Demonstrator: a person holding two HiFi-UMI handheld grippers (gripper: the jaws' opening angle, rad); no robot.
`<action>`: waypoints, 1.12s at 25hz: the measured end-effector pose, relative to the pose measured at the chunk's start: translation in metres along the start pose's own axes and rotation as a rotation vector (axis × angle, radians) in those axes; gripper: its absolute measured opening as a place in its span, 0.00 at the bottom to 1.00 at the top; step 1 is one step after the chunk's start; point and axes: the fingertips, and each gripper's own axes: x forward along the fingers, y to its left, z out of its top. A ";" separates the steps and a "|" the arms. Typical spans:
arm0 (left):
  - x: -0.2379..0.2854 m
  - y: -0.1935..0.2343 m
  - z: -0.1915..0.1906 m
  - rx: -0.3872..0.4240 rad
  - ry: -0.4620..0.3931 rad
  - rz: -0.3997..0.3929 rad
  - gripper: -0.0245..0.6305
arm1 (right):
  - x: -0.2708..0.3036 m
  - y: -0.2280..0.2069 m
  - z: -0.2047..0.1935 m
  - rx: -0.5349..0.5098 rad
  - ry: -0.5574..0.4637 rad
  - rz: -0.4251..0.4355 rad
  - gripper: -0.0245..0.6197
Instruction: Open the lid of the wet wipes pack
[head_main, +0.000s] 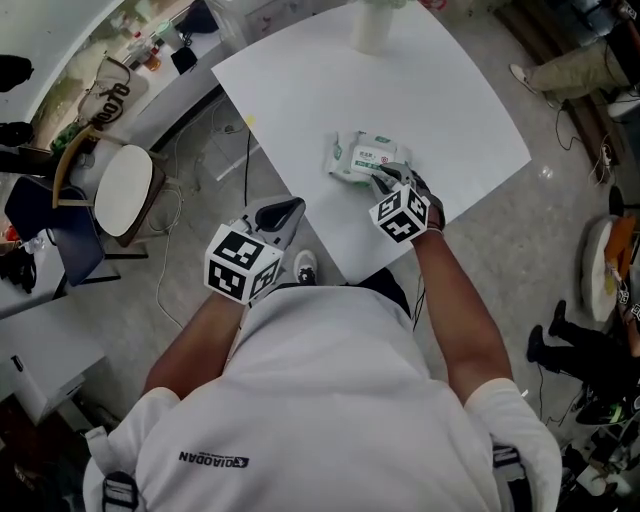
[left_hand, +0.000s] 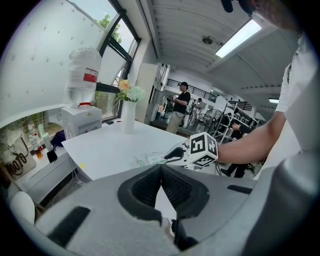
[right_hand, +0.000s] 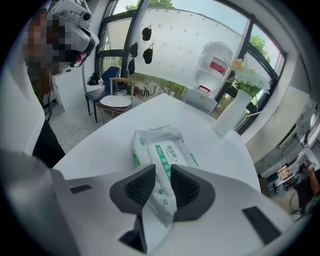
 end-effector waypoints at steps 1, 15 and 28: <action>0.000 0.001 0.000 -0.003 0.002 0.003 0.04 | 0.002 0.001 0.000 -0.007 0.003 0.002 0.20; 0.008 0.005 -0.004 -0.021 0.015 -0.002 0.04 | 0.022 0.001 -0.004 -0.020 0.077 0.054 0.24; 0.005 0.007 -0.005 -0.036 0.012 -0.011 0.04 | 0.014 -0.008 -0.006 0.267 -0.003 0.196 0.22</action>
